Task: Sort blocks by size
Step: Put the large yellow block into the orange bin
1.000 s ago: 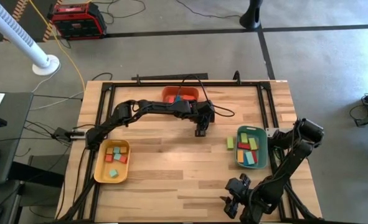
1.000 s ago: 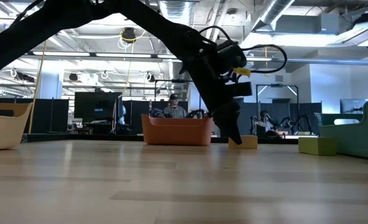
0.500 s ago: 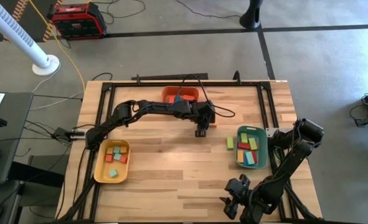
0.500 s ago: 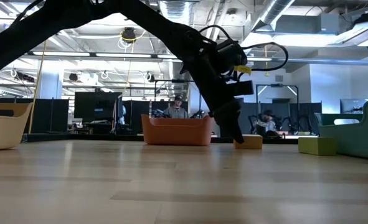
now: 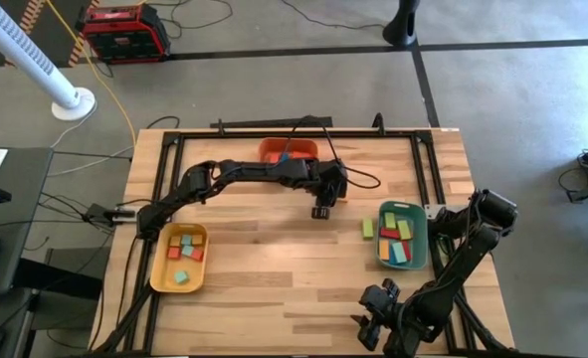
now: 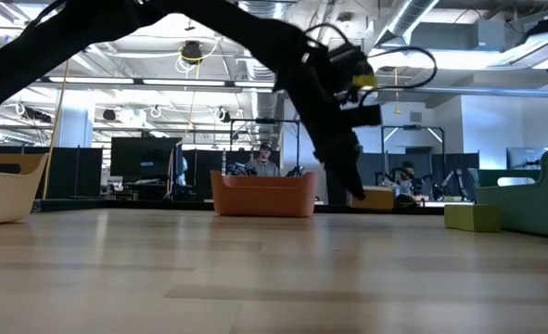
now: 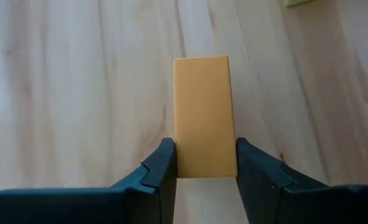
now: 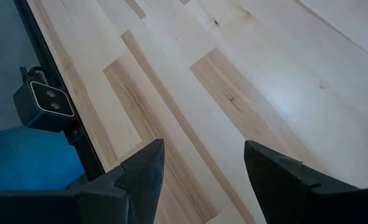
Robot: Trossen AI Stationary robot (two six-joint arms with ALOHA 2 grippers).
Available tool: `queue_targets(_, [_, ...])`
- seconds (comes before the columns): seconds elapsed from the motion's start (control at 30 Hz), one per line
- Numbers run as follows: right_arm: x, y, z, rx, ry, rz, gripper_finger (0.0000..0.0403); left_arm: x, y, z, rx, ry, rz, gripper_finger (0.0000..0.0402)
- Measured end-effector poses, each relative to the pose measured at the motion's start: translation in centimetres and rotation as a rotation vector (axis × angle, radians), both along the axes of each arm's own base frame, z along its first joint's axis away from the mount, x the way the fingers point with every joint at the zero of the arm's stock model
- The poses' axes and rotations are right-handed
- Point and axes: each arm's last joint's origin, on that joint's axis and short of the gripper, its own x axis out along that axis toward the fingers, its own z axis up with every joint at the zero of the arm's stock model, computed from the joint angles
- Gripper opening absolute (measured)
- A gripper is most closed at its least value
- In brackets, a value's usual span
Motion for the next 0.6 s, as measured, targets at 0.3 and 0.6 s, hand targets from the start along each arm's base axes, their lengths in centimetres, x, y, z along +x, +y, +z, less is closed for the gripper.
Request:
queue_targets(0.3, [0.0, 0.0, 0.0, -0.007, 0.003, 0.005, 0.0249, -1.0, 0.1, 7.0, 0.097, 0.096, 0.004, 0.0124])
queue_targets(0.6, [-0.3, 0.2, 0.0, -0.018, 0.005, 0.028, 0.0249, -5.9, 1.8, 12.7, 0.171, 0.185, 0.095, 0.0124])
